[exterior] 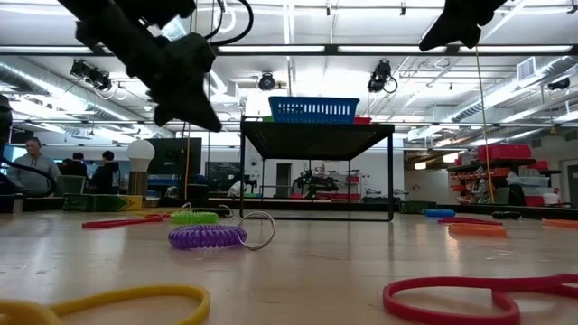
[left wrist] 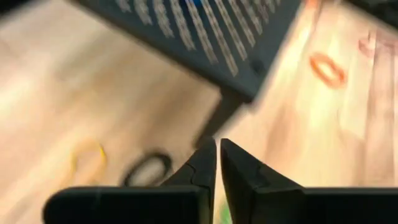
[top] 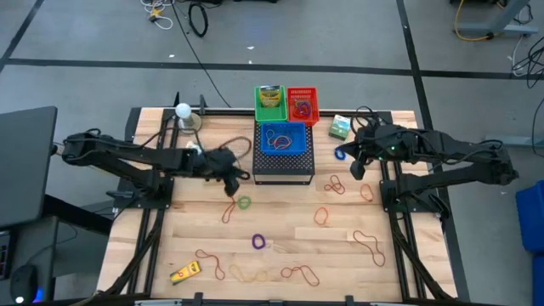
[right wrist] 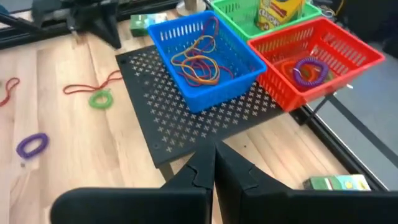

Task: Pick & Place Office Desk Supplies
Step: Put the red rubber band into the blue bin on the shelf

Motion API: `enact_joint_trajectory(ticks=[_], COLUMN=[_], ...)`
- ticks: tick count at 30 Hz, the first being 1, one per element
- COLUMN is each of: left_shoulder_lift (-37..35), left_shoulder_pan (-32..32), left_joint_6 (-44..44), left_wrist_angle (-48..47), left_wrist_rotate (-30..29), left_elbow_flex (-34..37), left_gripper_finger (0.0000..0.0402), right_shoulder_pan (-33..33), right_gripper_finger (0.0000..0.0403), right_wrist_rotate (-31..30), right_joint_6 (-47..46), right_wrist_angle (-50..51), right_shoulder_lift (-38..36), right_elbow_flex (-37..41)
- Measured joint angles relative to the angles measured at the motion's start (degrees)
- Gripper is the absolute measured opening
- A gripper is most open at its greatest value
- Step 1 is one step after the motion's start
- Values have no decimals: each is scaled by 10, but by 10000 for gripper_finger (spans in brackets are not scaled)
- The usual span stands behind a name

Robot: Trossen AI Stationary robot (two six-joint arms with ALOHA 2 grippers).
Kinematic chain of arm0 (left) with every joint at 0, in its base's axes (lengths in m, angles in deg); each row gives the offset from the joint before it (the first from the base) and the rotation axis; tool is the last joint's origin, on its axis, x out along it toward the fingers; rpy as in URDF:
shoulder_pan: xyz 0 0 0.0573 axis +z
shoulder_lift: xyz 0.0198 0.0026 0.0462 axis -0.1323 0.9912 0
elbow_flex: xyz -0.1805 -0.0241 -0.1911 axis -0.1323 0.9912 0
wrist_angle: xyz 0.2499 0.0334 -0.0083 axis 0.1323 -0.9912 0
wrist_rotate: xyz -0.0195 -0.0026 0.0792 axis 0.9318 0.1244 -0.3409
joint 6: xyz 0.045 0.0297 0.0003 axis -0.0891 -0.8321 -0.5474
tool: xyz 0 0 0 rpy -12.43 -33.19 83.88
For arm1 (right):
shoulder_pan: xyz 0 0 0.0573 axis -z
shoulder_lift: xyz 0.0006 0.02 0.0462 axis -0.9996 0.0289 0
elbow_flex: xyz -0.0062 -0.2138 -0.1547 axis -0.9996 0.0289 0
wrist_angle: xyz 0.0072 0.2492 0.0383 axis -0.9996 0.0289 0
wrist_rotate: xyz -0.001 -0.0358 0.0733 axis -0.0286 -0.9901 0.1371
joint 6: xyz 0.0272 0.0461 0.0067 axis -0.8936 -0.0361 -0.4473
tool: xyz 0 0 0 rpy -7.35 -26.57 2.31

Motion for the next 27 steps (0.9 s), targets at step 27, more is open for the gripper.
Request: enact_joint_trajectory(ticks=[27], left_shoulder_lift=[221], left_shoulder_pan=[-213], left_joint_6=[349], left_wrist_angle=[-168], left_wrist_rotate=[-74], left_elbow_flex=[-62], left_gripper_finger=[110], right_shoulder_pan=[-30], right_gripper_finger=[11], right_wrist_rotate=[-11], right_joint_6=[24], right_wrist_angle=[-92], right_shoulder_lift=[-124], right_elbow_flex=[197])
